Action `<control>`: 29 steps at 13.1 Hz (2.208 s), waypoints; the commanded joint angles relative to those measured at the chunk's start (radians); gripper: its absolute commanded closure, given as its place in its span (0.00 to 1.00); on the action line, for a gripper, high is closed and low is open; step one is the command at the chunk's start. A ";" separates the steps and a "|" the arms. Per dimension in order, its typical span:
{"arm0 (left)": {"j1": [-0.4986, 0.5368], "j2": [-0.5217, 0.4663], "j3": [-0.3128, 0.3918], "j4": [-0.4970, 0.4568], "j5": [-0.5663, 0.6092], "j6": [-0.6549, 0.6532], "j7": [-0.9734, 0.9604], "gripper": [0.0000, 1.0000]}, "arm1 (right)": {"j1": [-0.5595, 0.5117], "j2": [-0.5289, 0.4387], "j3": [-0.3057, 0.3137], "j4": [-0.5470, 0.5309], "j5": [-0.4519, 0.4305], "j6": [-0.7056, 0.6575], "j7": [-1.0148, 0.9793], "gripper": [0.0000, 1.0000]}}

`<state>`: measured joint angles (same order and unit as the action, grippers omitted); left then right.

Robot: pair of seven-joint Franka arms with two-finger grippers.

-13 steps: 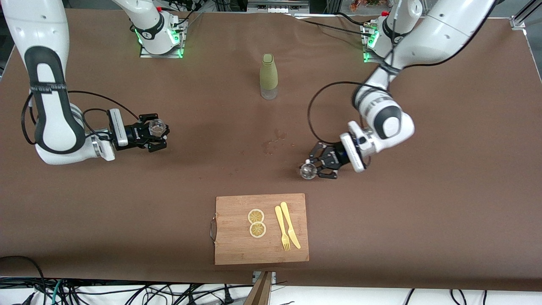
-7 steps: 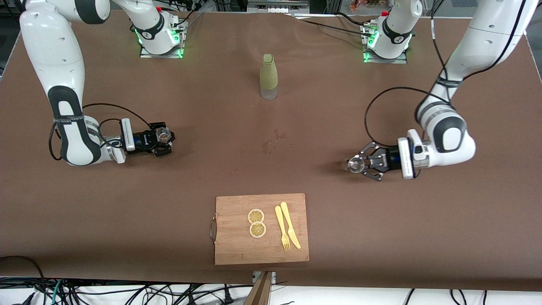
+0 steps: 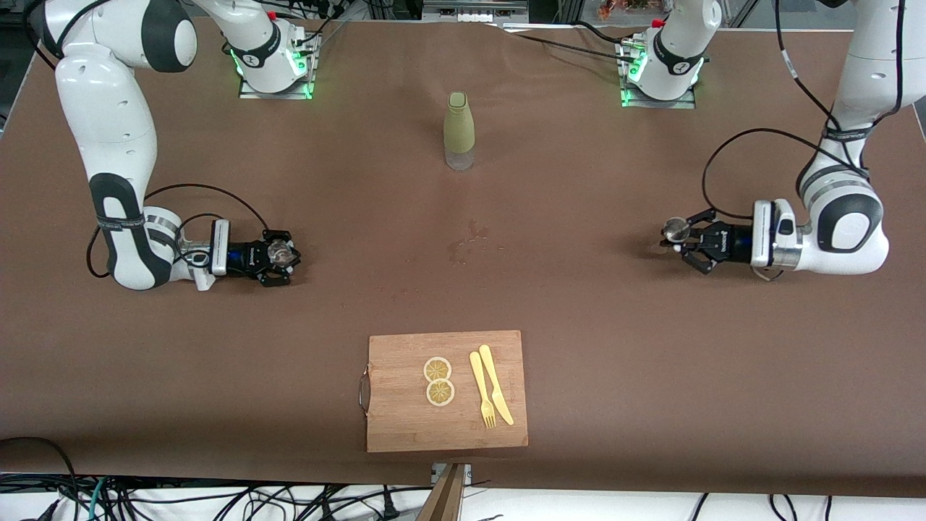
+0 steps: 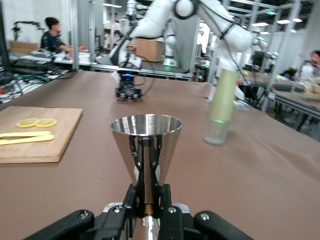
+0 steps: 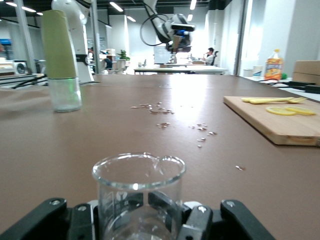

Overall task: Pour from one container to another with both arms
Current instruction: 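Set the beaker down with the right gripper while the left gripper sets the jigger down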

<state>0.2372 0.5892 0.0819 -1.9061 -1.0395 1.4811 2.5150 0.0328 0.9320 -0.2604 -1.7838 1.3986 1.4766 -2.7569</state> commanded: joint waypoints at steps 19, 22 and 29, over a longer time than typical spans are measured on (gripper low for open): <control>0.119 0.316 0.111 0.239 0.375 -0.225 0.604 1.00 | -0.014 -0.117 -0.085 -0.052 -0.156 0.122 -0.018 0.00; 0.119 0.339 0.119 0.274 0.369 -0.228 0.619 0.70 | -0.028 -0.205 -0.141 -0.060 -0.278 0.143 0.054 0.00; 0.117 0.336 0.163 0.283 0.366 -0.245 0.610 0.00 | -0.065 -0.421 -0.195 -0.086 -0.549 0.220 0.487 0.00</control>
<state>0.3657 0.9104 0.1949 -1.6382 -0.6935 1.2726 2.8314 -0.0373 0.6031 -0.4577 -1.8315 0.9000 1.6565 -2.4176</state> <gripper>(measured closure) 0.278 0.000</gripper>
